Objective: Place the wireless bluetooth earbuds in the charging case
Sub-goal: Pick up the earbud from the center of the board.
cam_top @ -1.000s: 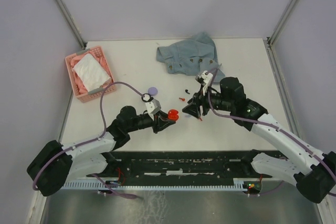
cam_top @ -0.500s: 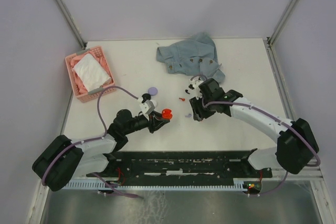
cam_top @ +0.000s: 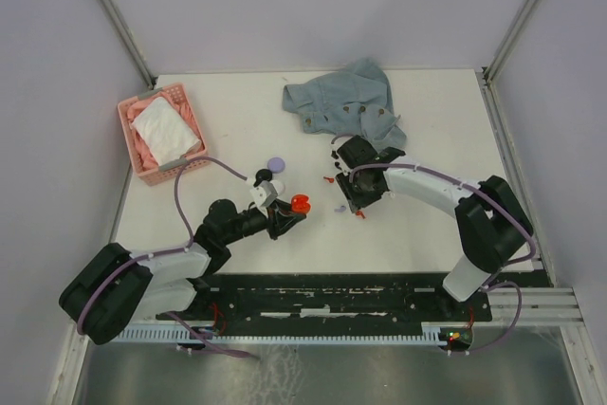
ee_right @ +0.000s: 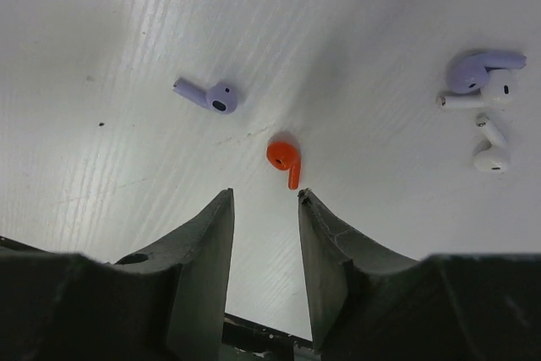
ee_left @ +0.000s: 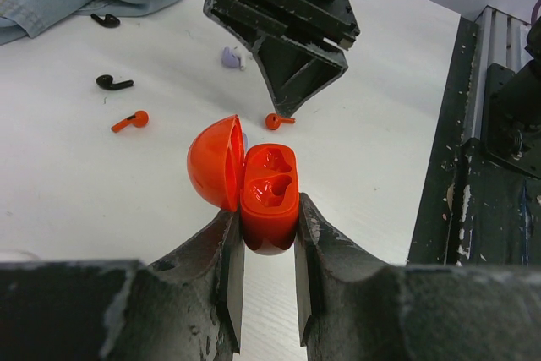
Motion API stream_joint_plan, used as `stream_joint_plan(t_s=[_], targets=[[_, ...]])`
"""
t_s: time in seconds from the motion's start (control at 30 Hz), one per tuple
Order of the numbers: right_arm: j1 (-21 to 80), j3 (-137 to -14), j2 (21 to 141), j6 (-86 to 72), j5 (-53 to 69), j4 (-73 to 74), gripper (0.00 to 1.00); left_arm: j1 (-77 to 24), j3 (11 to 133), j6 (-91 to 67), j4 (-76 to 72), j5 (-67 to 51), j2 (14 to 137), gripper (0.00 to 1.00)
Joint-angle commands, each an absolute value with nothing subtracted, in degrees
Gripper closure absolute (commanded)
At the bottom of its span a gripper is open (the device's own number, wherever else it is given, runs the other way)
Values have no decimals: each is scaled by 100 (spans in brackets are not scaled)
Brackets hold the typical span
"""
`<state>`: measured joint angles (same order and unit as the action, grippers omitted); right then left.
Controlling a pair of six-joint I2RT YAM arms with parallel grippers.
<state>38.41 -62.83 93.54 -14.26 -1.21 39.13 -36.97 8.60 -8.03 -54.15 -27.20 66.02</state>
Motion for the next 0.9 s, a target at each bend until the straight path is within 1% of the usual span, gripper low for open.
stream_joint_plan(t_s=[0.0,0.33,0.73,0.8,0.87], targets=[[3895,-6681,9670,-1528,-478,4094,56,-3674,853,-580,-5845,-2671,6614,97],[3904,-6834,10249,-1626,-622,4157,59,-3670,861,-562,-5836,-2689,6618,97],[3910,-6733,10562,-1696,-729,3945,62,-3671,888,-571,-5802,-2810,6592,97],[3904,-6691,10564,-1688,-742,3893,65,-3667,888,-577,-5830,-2812,6589,97],[3909,-6676,10542,-1674,-756,3890,69,-3670,888,-576,-5849,-2823,6584,97]])
